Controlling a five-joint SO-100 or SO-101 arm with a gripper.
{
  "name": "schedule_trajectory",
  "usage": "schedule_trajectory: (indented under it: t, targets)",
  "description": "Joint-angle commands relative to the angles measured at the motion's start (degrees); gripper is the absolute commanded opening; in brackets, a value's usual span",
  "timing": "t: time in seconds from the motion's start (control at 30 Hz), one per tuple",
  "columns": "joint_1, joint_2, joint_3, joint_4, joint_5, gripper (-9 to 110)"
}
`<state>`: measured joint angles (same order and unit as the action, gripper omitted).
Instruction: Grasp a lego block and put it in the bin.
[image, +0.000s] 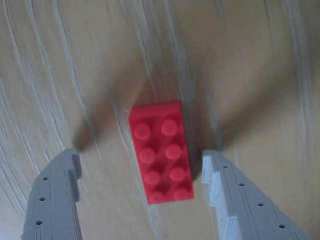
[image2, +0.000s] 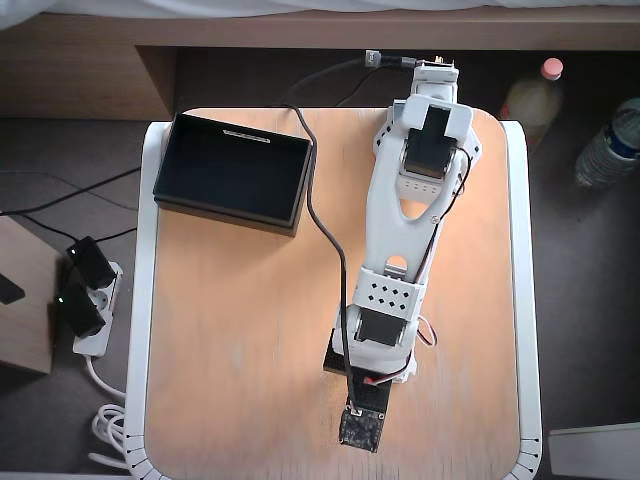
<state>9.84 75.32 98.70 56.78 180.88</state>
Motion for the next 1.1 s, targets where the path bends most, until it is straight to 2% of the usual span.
schedule_trajectory:
  t: [0.0, 0.3, 0.6, 0.83, 1.07]
  targets:
    - [-1.14, 0.53, -6.94, -1.41, 0.18, 24]
    - [-0.26, 0.18, -6.77, -1.49, 0.88, 19]
    - [0.44, 0.26, -6.24, -1.41, 0.35, 0]
    - [1.41, 1.93, -5.36, -0.44, -1.58, 0]
    - [5.19, 10.11, -5.36, 6.50, -2.81, 0]
